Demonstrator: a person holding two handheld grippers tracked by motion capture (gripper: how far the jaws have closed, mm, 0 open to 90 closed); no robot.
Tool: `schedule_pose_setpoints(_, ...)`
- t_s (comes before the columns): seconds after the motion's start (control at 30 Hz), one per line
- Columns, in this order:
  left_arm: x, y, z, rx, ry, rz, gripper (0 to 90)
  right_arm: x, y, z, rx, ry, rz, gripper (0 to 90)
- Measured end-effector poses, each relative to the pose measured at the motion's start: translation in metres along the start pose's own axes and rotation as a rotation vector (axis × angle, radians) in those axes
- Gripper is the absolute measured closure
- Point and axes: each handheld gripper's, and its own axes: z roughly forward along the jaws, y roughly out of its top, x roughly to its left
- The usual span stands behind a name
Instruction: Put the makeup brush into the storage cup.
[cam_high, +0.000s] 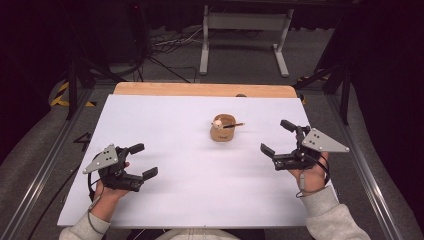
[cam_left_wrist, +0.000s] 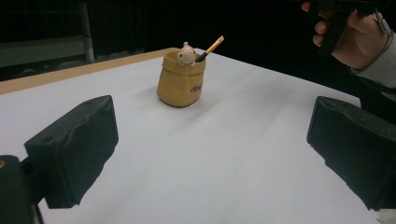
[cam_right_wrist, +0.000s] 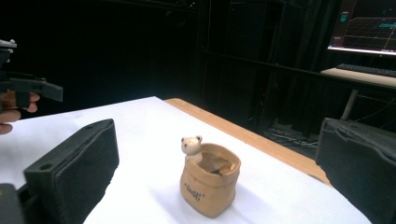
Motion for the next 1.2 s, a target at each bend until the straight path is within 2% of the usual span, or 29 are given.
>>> schedule_pose_setpoints(0.33, 0.001, -0.002, -0.005, -0.001, 0.006, -0.008, 2.9, 0.008, -0.02, -0.008, 0.011, 0.019, -0.014, 0.0)
schedule_pose_setpoints(0.9, 0.001, -0.003, -0.007, -0.004, 0.008, -0.01, 2.9, 0.017, -0.055, -0.017, 0.028, 0.023, 0.017, 0.0)
schedule_pose_setpoints(1.2, 0.001, -0.004, -0.006, 0.005, 0.026, 0.027, 2.9, 0.022, -0.067, -0.016, 0.036, 0.032, 0.013, 0.0)
